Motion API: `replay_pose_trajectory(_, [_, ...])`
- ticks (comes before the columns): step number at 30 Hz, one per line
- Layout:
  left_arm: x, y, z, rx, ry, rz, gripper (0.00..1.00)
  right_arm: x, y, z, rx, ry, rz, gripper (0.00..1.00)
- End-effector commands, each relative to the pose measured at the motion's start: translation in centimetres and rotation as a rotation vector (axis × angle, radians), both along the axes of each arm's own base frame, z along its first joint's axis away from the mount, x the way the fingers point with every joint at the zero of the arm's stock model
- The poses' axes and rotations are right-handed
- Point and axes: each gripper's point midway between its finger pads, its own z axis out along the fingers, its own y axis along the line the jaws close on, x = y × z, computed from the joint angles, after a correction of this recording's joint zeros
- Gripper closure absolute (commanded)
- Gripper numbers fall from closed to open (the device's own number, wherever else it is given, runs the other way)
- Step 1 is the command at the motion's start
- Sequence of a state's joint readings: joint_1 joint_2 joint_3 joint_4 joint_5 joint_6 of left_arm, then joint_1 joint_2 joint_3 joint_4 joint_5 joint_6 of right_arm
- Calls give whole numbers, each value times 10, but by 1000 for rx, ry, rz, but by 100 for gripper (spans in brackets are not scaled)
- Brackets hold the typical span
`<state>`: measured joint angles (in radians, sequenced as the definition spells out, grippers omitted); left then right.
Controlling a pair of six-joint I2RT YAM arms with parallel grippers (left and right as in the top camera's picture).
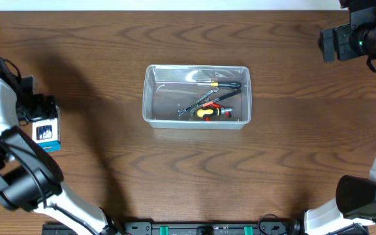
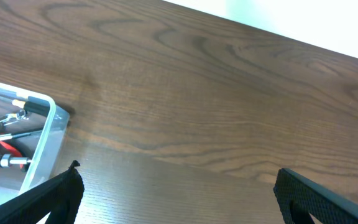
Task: Pack container
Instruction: 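Lower the left gripper and grasp the blue precision screwdriver box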
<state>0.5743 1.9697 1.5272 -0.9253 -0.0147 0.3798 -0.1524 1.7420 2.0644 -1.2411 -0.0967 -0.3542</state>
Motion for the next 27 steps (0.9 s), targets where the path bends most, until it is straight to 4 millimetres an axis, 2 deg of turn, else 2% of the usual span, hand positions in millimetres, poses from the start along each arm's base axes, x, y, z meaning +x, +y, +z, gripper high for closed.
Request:
replay_pose_trajectory(1, [-5, -3, -28, -46, 61, -17, 2, 1, 0, -5, -12, 13, 16, 1])
replay_pose_trajectory(5, [-9, -6, -48, -77, 106, -16, 2, 1, 0, -5, -13, 13, 17, 1])
replay_pose_trajectory(9, [-9, -6, -58, -84, 117, -16, 2, 1, 0, -5, -13, 13, 17, 1])
replay_pose_trajectory(23, [-3, -7, -68, -102, 103, -77, 2, 0, 0, -6, -13, 18, 17, 1])
replay_pose_trajectory(27, [-5, -8, -77, -115, 121, -75, 2, -2, 1, -7, -11, 27, 17, 1])
